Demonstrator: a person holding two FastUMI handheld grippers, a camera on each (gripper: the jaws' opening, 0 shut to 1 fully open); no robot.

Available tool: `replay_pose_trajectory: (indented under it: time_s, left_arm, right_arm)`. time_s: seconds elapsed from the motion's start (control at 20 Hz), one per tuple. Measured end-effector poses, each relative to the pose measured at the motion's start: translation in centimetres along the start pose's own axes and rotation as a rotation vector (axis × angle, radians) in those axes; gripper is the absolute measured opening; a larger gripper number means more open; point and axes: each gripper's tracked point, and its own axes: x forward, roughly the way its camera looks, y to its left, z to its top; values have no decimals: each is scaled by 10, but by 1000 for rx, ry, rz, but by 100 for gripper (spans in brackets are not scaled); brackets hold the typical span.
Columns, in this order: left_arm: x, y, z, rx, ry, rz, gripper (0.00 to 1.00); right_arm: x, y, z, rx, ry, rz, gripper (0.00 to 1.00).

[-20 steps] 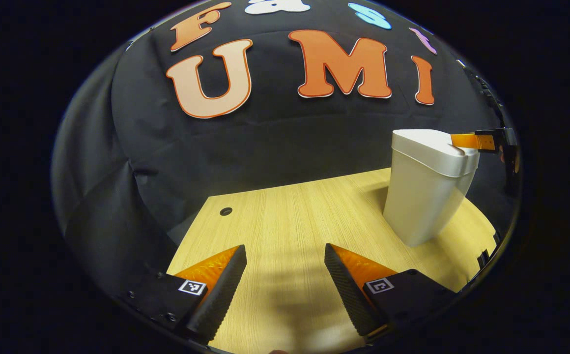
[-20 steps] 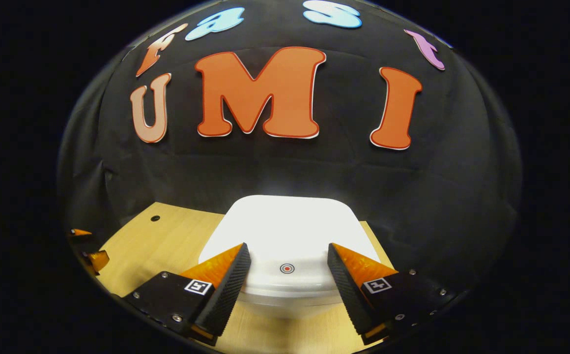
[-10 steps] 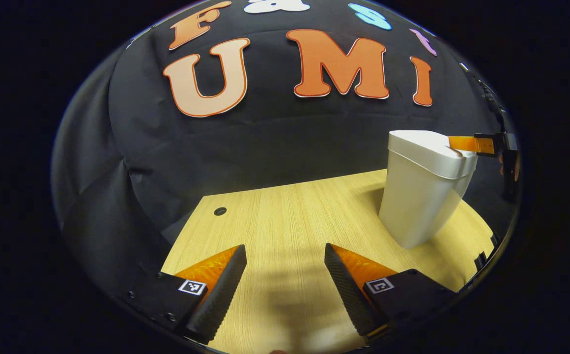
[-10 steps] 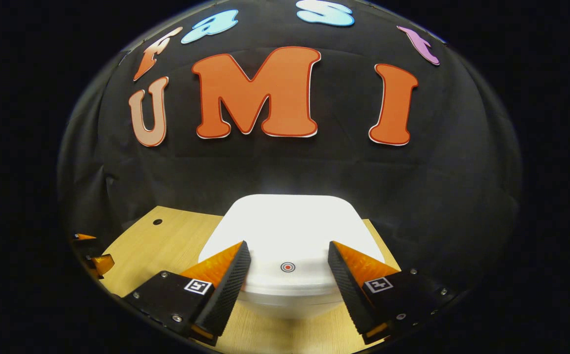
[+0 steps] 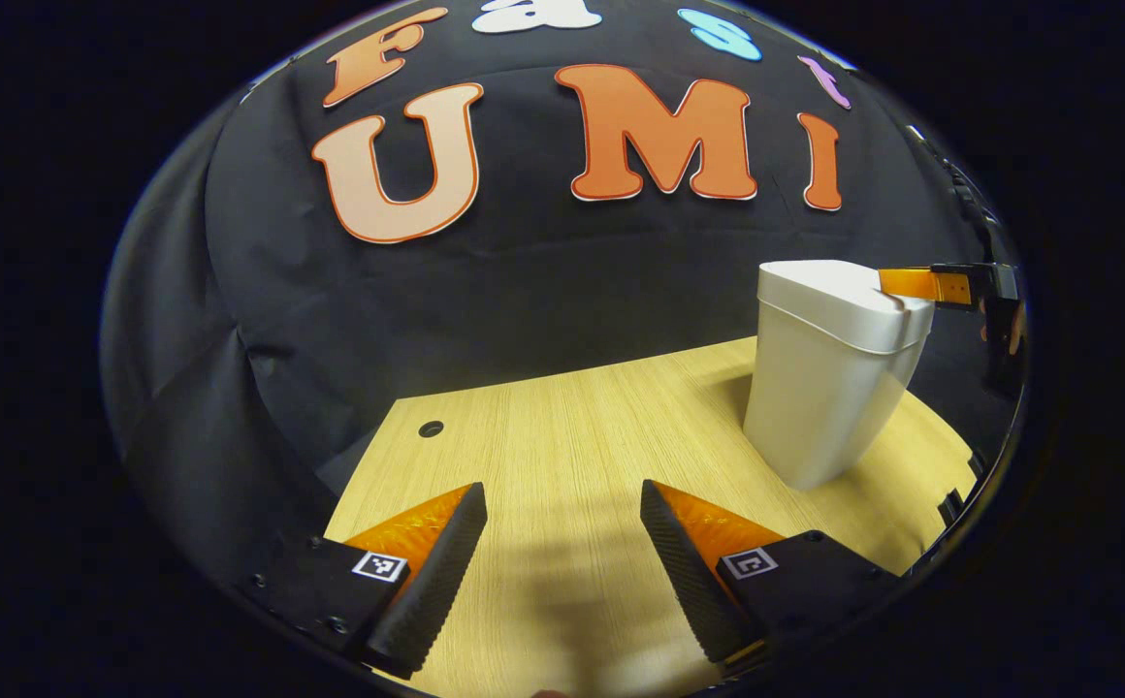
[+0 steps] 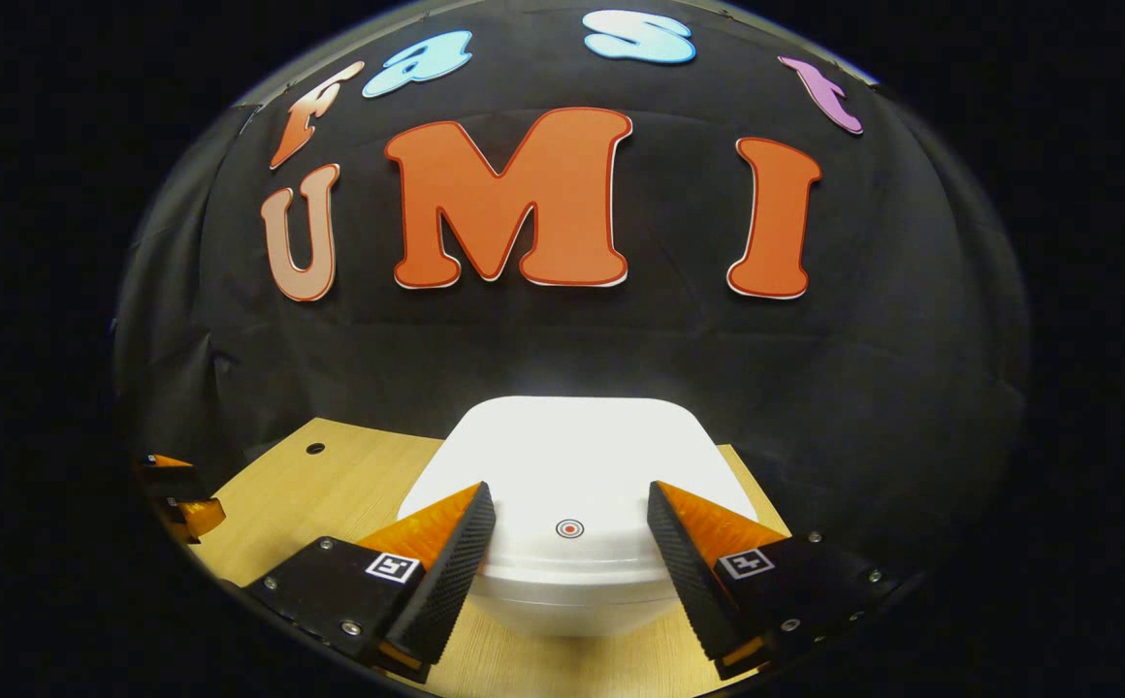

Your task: Press the lid of the desktop garbage bin to open it, pick up the crumpled paper on the desktop and throw it into the bin, then pick up the pop can on the desktop and drop it into the bin, and finally close the garbage bin lid.

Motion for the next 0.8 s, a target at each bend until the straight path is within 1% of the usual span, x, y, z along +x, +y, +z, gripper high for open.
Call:
replay_pose_trajectory:
  time_s: [0.2, 0.3, 0.35, 0.45, 0.55, 0.7, 0.8]
  left_arm:
    - [5, -3, 4, -4, -6, -8, 100]
    - [6, -5, 9, -3, -28, -11, 100]
    - [6, -5, 13, -2, -41, -10, 100]
    - [3, -4, 22, 2, -66, -3, 100]
    - [2, -2, 33, 2, -95, 6, 100]
    - [-3, 4, 54, 3, -153, 25, 100]
    - [-6, 6, 68, -22, -196, 26, 100]
  right_arm:
    - [-3, 2, 1, -31, -8, -9, 97]
    - [-5, -1, 8, -37, -33, -31, 97]
    - [-7, 1, 13, -37, -55, -30, 97]
    - [-11, 6, 20, -27, -90, -15, 97]
    - [-15, 7, 29, -12, -135, -24, 98]
    - [-23, 15, 34, 18, -174, -13, 97]
    - [-30, 25, 38, 39, -196, -9, 98]
